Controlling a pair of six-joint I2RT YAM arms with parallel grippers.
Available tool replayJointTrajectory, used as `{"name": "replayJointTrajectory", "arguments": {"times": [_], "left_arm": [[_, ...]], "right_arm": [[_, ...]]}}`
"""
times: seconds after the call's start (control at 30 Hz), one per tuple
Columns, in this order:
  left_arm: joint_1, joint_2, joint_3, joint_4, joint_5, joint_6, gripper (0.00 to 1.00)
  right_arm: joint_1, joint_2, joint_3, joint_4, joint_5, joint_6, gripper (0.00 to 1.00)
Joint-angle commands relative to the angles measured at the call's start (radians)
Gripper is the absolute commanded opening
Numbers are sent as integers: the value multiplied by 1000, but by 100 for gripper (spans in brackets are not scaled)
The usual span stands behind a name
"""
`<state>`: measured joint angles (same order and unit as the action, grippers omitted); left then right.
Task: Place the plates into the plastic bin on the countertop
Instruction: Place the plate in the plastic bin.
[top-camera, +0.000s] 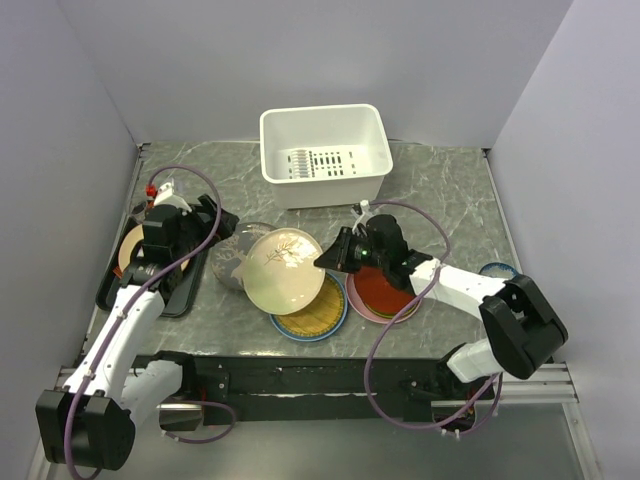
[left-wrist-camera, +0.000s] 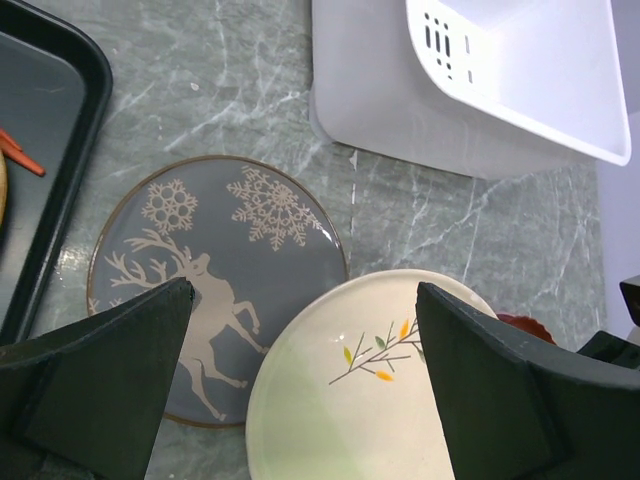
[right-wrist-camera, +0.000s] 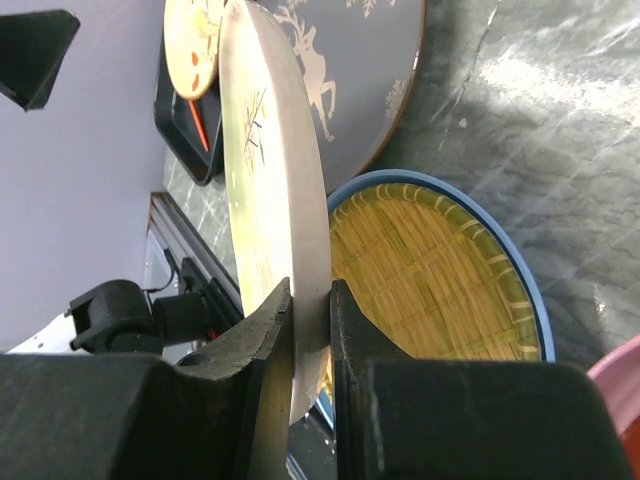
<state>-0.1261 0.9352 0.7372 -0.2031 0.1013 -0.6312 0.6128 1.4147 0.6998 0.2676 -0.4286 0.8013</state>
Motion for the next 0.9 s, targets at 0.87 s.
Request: {"name": "replayJointTrajectory", "arguments": {"times": [0.87], "left_arm": [[-4, 178, -5, 157, -41, -19, 99]], "right_arm": [[-110, 10, 173, 174, -220, 36, 0]]}}
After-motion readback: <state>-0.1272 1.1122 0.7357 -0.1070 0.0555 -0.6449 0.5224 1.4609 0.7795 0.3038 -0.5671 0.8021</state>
